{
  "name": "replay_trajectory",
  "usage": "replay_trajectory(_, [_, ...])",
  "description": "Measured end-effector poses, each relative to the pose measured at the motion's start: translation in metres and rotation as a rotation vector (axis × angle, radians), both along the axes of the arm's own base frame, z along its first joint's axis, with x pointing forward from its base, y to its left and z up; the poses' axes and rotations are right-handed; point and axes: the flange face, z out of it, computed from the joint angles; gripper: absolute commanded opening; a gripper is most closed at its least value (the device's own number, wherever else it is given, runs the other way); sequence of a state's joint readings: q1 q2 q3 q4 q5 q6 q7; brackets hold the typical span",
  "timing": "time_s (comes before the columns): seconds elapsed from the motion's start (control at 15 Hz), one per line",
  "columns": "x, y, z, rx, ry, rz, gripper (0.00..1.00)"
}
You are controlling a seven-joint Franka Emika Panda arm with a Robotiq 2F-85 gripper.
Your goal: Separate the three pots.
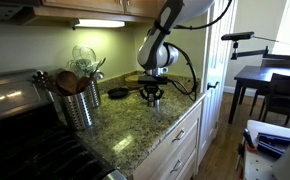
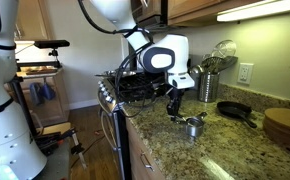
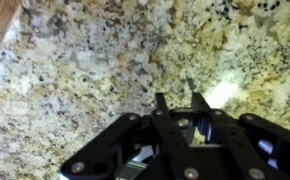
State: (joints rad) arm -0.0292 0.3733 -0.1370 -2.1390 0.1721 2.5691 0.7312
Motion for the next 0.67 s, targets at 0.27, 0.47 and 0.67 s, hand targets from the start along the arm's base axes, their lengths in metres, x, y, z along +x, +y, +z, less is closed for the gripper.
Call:
replay_trajectory(0.27, [-0.002,-0.011,0.001,-0.022,0.004,-0.005,0.22])
replay_trajectory(0.47, [-0.003,-0.017,0.002,-0.034,0.006,-0.009,0.20])
replay_trajectory(0.67, [-0.003,-0.018,0.003,-0.046,0.007,-0.004,0.20])
